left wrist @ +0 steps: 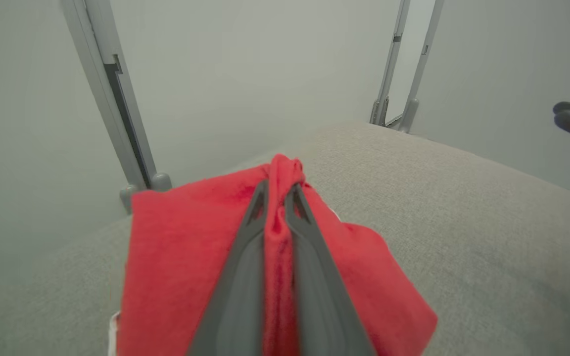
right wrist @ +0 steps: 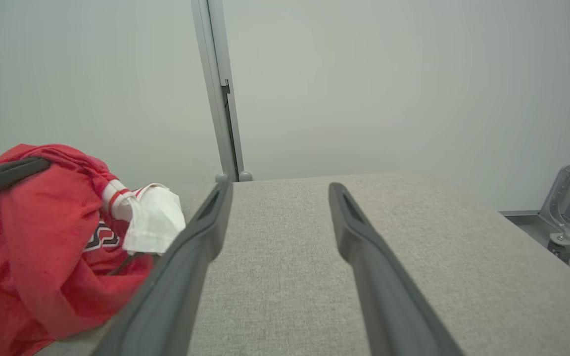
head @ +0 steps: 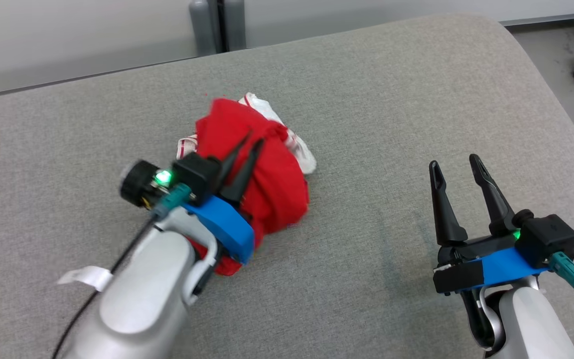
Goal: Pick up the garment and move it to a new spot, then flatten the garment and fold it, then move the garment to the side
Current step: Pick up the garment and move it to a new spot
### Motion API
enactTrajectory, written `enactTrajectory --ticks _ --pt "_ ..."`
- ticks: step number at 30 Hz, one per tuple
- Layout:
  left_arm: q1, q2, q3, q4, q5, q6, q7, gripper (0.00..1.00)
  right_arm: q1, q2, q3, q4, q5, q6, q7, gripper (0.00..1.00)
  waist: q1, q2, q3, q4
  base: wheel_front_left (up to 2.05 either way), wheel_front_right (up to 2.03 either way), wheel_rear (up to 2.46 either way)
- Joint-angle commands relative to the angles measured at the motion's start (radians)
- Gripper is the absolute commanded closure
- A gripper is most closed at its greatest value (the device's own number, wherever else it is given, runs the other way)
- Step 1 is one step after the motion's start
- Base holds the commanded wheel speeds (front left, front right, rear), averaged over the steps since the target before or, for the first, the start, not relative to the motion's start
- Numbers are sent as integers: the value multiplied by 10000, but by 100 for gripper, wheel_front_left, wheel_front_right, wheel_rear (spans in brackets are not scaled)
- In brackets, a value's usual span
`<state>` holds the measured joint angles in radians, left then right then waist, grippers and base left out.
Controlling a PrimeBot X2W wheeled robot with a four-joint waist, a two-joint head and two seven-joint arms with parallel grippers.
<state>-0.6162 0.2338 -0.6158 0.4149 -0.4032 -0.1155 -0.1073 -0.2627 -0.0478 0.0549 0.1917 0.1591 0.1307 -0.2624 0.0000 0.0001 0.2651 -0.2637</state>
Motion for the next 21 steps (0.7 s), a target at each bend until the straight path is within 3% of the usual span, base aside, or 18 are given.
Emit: enactTrajectory --ticks 1,2,3,8,11,21 --pt "193 -220 -275 296 -22 -86 -143 84 50 -46 5 12 -74 1 -37 0 0 -1 -36 73 0 0 0" --pt "235 -328 -354 436 -68 -69 -233 21 48 -45 24 17 -80 1 -37 0 0 -1 -62 104 0 0 0" --pt "247 -420 -446 570 -66 -67 -327 0 51 -45 23 19 -95 1 -37 0 0 -1 -93 146 0 0 0" --pt "-20 -764 -554 647 -87 -100 -1017 0 202 -45 3 55 -127 1 -35 0 0 -1 -314 323 0 0 0" --pt "-117 -754 -294 285 -35 115 -1343 0 284 -43 -12 52 -75 1 -37 0 0 -1 -477 435 0 0 0" --pt "782 140 1389 -942 -31 1135 -1584 0 665 -43 -109 109 -121 1 -37 0 0 -1 -994 1020 0 0 0"
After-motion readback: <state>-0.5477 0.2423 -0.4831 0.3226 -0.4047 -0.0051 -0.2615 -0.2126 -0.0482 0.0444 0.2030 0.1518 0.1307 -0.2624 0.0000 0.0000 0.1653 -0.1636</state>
